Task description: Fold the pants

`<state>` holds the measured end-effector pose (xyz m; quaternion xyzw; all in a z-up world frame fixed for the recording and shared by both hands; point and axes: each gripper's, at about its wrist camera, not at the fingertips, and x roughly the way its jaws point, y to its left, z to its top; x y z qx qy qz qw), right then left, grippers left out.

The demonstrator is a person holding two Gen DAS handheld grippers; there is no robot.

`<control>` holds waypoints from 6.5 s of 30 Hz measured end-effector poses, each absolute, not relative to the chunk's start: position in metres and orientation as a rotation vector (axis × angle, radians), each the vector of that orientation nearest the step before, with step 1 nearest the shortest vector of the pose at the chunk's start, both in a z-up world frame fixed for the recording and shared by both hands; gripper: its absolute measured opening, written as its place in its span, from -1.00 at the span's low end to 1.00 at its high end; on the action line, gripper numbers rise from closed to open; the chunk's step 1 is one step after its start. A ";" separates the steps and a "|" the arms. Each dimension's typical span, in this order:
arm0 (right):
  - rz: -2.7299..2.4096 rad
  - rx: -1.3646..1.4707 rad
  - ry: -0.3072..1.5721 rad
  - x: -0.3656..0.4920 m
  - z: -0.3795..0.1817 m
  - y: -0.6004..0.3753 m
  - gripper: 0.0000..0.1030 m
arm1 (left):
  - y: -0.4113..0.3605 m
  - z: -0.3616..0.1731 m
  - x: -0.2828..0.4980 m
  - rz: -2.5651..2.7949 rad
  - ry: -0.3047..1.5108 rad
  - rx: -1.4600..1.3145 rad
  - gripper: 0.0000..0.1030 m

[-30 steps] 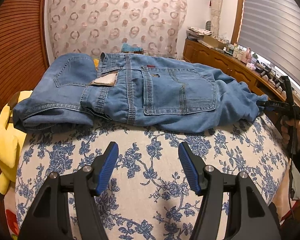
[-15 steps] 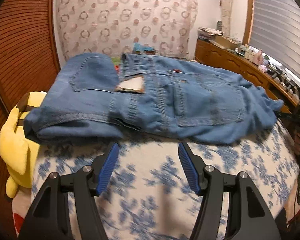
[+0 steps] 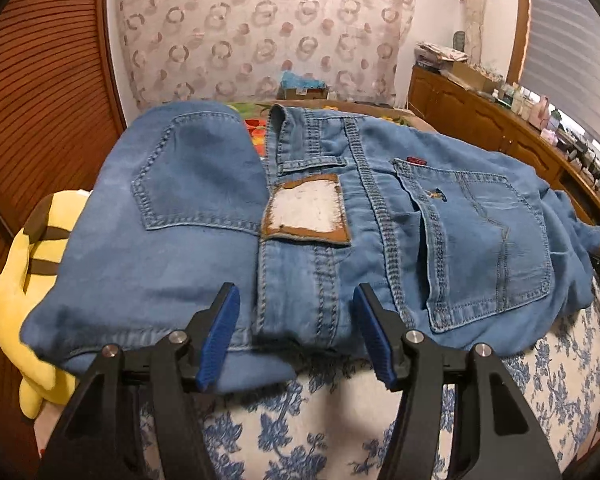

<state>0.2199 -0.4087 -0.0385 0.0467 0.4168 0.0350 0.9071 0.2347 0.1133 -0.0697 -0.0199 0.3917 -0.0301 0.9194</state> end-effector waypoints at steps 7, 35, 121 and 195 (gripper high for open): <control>0.075 0.102 0.860 0.220 -0.039 -0.409 -0.56 | 0.101 -0.061 0.228 -0.124 0.762 -0.016 -0.39; 0.099 -0.002 0.711 0.207 0.019 -0.386 -0.86 | 0.113 0.005 0.180 -0.133 0.617 -0.001 -0.85; 0.178 0.194 0.837 0.090 -0.026 -0.467 -0.01 | -0.023 -0.087 0.090 -0.355 0.791 0.032 0.16; 0.489 -0.123 0.807 0.141 0.002 -0.301 -0.13 | -0.015 -0.057 0.103 -0.408 0.734 -0.030 0.16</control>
